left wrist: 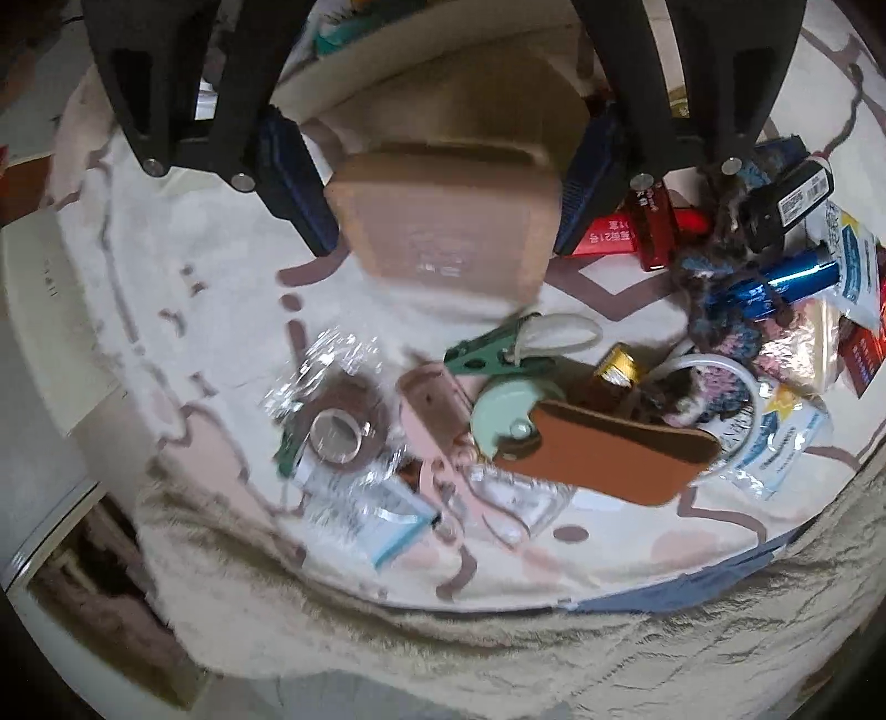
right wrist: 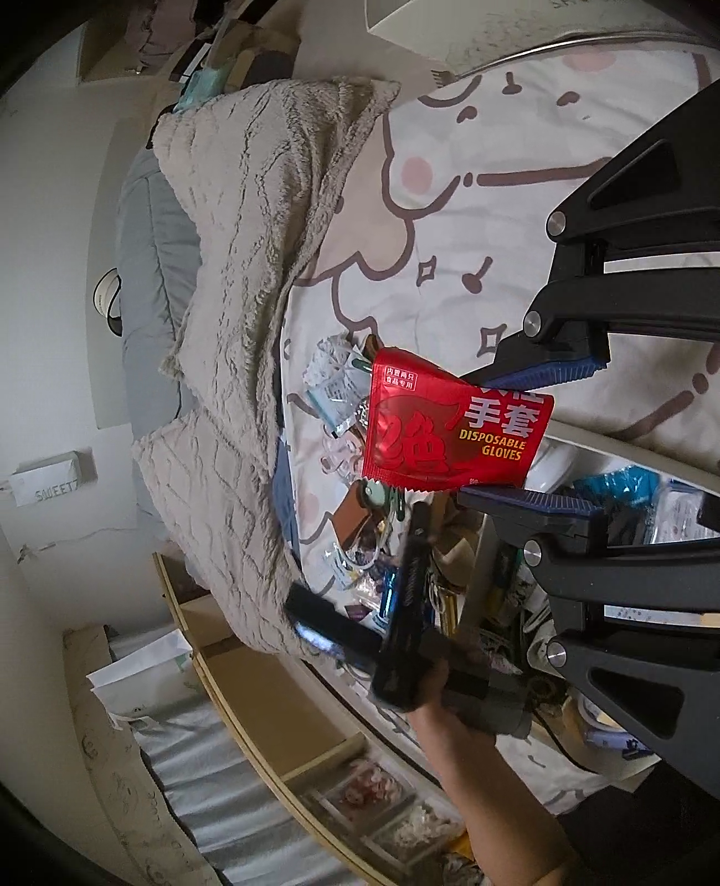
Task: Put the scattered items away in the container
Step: 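Lift the red packet with the right tool while the left tool lifts the coaster, then carry the coaster with the left tool while the right tool carries the packet over the tray, then open the left gripper on the coaster while the right gripper releases the packet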
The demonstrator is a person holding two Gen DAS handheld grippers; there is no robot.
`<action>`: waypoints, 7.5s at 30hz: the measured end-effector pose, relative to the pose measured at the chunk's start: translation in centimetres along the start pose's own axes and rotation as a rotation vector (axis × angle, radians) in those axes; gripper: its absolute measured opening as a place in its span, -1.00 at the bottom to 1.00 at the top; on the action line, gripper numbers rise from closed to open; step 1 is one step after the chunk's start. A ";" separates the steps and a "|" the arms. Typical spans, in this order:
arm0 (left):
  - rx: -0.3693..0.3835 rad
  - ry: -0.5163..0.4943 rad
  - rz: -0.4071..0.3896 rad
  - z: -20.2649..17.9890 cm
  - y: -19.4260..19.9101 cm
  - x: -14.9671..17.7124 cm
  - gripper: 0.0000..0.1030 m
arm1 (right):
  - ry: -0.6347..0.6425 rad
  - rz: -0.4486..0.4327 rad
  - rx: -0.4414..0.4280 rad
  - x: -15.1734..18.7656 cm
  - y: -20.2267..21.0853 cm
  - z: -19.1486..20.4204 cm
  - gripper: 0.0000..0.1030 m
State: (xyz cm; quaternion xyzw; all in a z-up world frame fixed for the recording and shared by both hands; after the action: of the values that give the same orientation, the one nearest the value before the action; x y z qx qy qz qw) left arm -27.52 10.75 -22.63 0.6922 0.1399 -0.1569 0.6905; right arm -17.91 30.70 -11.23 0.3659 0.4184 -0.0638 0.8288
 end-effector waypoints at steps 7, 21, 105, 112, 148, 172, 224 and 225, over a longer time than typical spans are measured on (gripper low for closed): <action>0.056 -0.001 -0.120 0.8 4.8 -0.8 -0.26 | -0.022 -0.027 -0.027 0.5 -0.1 0.8 -0.35; 0.046 -0.021 -0.073 1.5 4.3 0.6 0.32 | -0.040 -0.038 -0.047 1.0 -0.3 2.4 -0.35; 0.127 -0.171 -0.417 3.5 17.2 5.7 0.50 | -0.141 -0.151 -0.136 3.3 1.2 6.3 -0.35; 0.125 -0.152 -0.437 5.8 19.8 8.5 0.50 | -0.125 -0.128 -0.144 4.2 1.5 7.6 -0.35; 0.048 -0.370 0.045 4.9 13.5 20.6 0.50 | -0.145 0.000 -0.148 8.9 -0.2 8.0 -0.35; -0.047 -0.301 0.010 9.7 14.3 21.7 0.50 | -0.118 0.124 -0.178 11.2 -2.7 9.2 -0.35; 0.003 -0.058 -0.284 9.7 16.0 16.2 0.99 | -0.009 0.085 -0.039 8.5 -3.8 10.9 1.00; -0.001 -0.058 -0.288 9.7 16.0 16.2 0.99 | -0.008 0.080 -0.028 8.4 -3.7 10.9 1.00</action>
State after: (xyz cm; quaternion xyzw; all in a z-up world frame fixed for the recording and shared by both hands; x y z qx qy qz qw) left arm -6.45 0.58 -14.67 0.6597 0.2176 -0.2743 0.6650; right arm -7.01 22.53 -15.38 0.3703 0.4011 -0.0261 0.8375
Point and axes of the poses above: each gripper's, at about its wrist camera, not at the fingertips, and y roughly against the way its jaws point, z to its left, x to its underside, the point moved 7 cm from there along -y, roughly the way its jaws point, and after that the axes turned 15 degrees about -x, right-handed, at the moved point
